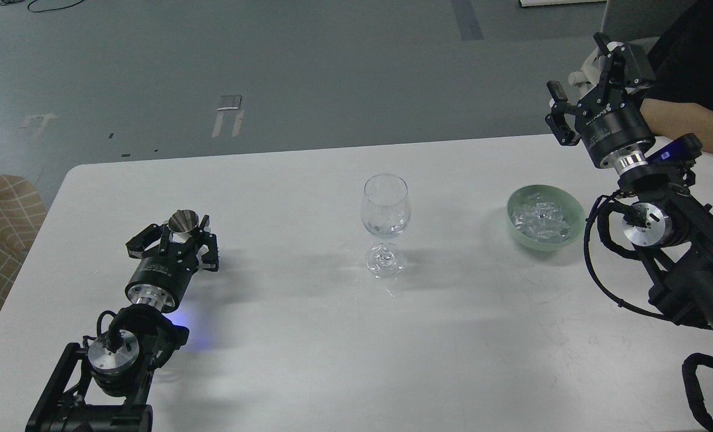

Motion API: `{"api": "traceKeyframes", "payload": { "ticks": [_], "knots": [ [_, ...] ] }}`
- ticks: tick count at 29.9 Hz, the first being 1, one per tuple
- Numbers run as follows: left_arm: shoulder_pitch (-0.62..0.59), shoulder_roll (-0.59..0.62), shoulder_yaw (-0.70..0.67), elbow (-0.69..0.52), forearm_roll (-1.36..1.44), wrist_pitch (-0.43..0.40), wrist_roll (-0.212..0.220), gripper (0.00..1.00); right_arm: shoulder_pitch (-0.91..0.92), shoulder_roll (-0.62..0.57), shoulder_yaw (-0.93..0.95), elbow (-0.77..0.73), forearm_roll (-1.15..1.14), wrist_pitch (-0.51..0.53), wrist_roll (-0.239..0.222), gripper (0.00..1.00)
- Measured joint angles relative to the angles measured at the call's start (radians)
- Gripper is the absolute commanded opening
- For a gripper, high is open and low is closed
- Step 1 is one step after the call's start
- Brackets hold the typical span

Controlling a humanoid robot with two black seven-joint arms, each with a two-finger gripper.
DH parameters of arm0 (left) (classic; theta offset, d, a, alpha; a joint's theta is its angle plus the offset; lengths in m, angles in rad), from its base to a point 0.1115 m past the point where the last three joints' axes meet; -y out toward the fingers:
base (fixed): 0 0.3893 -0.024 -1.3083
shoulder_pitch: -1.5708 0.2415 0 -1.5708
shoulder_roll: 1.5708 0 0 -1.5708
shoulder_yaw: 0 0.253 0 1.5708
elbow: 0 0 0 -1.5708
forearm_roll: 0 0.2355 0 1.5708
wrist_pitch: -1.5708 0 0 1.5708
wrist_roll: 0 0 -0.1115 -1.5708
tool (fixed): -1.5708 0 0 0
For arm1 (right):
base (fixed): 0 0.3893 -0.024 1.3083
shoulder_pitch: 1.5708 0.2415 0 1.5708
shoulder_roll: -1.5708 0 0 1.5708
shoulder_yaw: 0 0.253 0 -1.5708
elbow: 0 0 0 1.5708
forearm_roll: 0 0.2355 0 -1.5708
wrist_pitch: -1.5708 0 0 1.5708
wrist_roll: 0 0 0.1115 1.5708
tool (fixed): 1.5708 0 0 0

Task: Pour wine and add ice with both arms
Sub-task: 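Lower the jigger onto the table and open the left gripper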

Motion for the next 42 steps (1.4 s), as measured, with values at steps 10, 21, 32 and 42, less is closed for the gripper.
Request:
{"api": "traceKeyframes", "payload": {
  "ticks": [10,21,32,42],
  "knots": [
    [-0.004,0.002,0.004,0.0,0.0,0.0,0.0,0.61,0.0,-0.002,0.0,0.0,0.0,-0.001,0.0,1.0],
    [-0.005,0.006,0.007,0.0,0.0,0.0,0.01,0.98,-0.001,-0.001,0.0,0.0,0.001,-0.001,0.0,1.0],
    [0.01,0.015,0.007,-0.016,0.005,0.0,0.026,0.98,-0.002,-0.002,0.0,0.0,0.001,-0.001,0.0,1.0],
    [0.075,0.037,0.009,-0.066,0.005,-0.001,0.038,0.98,-0.002,-0.002,0.001,0.002,0.001,-0.001,0.0,1.0]
  ]
}}
